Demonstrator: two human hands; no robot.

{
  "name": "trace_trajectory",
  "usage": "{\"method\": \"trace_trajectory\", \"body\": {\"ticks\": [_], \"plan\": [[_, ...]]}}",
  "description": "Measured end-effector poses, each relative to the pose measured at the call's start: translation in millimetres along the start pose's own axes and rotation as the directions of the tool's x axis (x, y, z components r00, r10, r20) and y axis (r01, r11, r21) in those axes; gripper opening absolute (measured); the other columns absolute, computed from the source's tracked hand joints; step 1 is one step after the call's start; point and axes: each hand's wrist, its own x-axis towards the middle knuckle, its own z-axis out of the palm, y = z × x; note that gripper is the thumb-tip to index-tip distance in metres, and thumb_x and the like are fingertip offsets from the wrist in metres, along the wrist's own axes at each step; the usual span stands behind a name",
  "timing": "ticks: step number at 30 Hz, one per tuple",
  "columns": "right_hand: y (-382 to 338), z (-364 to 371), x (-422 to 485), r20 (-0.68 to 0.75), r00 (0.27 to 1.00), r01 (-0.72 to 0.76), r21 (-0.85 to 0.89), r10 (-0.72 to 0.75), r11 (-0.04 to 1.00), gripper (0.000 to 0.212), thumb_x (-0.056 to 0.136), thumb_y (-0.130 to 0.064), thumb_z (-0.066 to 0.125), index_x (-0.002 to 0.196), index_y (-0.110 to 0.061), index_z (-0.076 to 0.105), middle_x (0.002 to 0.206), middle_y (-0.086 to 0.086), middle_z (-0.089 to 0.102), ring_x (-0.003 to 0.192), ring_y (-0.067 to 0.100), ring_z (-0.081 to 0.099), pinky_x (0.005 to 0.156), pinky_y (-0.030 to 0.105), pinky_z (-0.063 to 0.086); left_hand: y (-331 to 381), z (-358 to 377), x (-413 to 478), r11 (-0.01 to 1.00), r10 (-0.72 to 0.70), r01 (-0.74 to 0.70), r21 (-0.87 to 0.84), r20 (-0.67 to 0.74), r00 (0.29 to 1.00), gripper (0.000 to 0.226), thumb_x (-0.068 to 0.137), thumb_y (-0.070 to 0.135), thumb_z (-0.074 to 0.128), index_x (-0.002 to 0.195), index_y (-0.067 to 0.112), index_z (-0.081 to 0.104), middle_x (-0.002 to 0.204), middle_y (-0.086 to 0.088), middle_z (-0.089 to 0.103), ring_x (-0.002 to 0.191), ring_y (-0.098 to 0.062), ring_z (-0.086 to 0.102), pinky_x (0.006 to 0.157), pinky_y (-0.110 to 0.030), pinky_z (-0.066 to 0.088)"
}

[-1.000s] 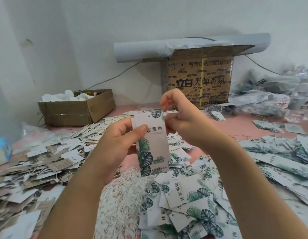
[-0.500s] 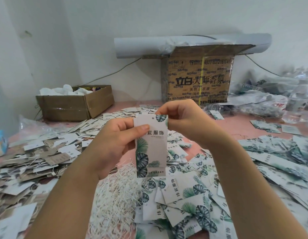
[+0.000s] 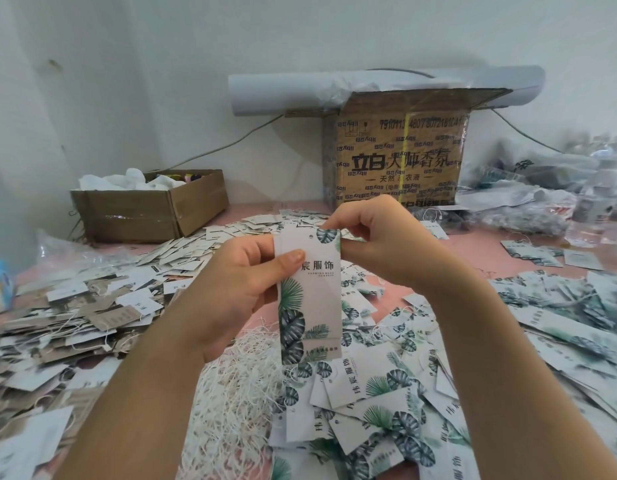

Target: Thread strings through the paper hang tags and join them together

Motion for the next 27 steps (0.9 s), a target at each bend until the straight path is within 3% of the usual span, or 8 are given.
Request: {"method": "trace_trajectory", "body": {"ticks": [6, 9, 11, 14, 16, 20, 27], "plan": [[-2, -2, -1, -0.134, 0.991, 0.026, 0.084, -0.014, 0.996, 0.018, 0.079, -0.006, 0.066, 0.075, -0.024, 0.066, 0.064, -0.017, 0.056, 0.06, -0.003, 0.05, 0.066, 0.009, 0.042, 1, -1, 0, 0.999, 0.03, -0.031, -0.018, -0.043, 0.999, 0.027, 0.072, 0.019, 0.059, 0.093, 0.005, 0.068, 0.086, -0.009, 0.074, 0.074, -0.014, 0.07, 0.06, -0.021, 0.055], [2, -5, -1, -0.239, 0.97, 0.041, 0.031, -0.033, 0.999, 0.011, 0.079, -0.019, 0.068, 0.071, -0.026, 0.066, 0.066, -0.008, 0.054, 0.064, 0.01, 0.047, 0.085, 0.025, 0.04, -1, -2, 3, 0.999, 0.039, -0.038, 0.016, -0.133, 0.99, 0.016, 0.082, 0.016, 0.056, 0.091, 0.009, 0.066, 0.083, -0.005, 0.074, 0.074, -0.012, 0.069, 0.066, -0.023, 0.058], [2, -7, -2, -0.297, 0.954, 0.042, -0.005, -0.041, 0.999, 0.008, 0.076, -0.03, 0.064, 0.069, -0.031, 0.062, 0.065, -0.004, 0.049, 0.066, 0.01, 0.039, 0.083, 0.027, 0.037, -3, -1, 4, 0.998, 0.054, -0.047, 0.044, -0.168, 0.984, 0.014, 0.09, 0.012, 0.051, 0.089, 0.011, 0.065, 0.08, -0.001, 0.074, 0.072, -0.01, 0.069, 0.066, -0.021, 0.057], [-2, -5, -1, -0.32, 0.945, 0.055, -0.036, -0.064, 0.998, 0.005, 0.072, -0.039, 0.058, 0.068, -0.037, 0.058, 0.066, -0.006, 0.046, 0.072, 0.008, 0.037, 0.077, 0.018, 0.034, -4, 0, 5, 0.996, 0.076, -0.067, 0.054, -0.184, 0.98, 0.019, 0.093, 0.008, 0.047, 0.089, 0.014, 0.064, 0.077, 0.003, 0.074, 0.07, -0.006, 0.069, 0.062, -0.019, 0.056], [-5, 0, 0, -0.295, 0.95, 0.085, -0.074, -0.103, 0.994, 0.006, 0.076, -0.036, 0.061, 0.071, -0.034, 0.063, 0.066, -0.009, 0.043, 0.074, 0.006, 0.035, 0.07, 0.012, 0.031, -6, 2, 6, 0.996, 0.088, -0.081, 0.043, -0.183, 0.979, 0.021, 0.094, 0.006, 0.045, 0.089, 0.015, 0.063, 0.076, 0.005, 0.074, 0.07, -0.004, 0.068, 0.059, -0.017, 0.054], [-8, 12, 3, -0.248, 0.955, 0.126, -0.166, -0.165, 0.978, 0.004, 0.081, -0.02, 0.069, 0.081, -0.016, 0.071, 0.067, -0.006, 0.04, 0.076, 0.013, 0.032, 0.069, 0.02, 0.028, -7, 4, 6, 0.993, 0.117, -0.114, 0.028, -0.17, 0.979, 0.023, 0.095, 0.005, 0.045, 0.089, 0.017, 0.064, 0.074, 0.006, 0.073, 0.069, -0.003, 0.067, 0.058, -0.016, 0.053], [-10, 17, 5, -0.278, 0.936, 0.159, -0.207, -0.213, 0.965, 0.006, 0.082, -0.017, 0.068, 0.082, -0.012, 0.071, 0.066, -0.012, 0.036, 0.07, 0.009, 0.028, 0.067, 0.011, 0.028, -12, 6, 9, 0.985, 0.159, -0.145, 0.099, -0.165, 0.973, 0.023, 0.095, 0.007, 0.047, 0.089, 0.022, 0.064, 0.077, 0.008, 0.073, 0.072, -0.004, 0.068, 0.069, -0.023, 0.057]]}}
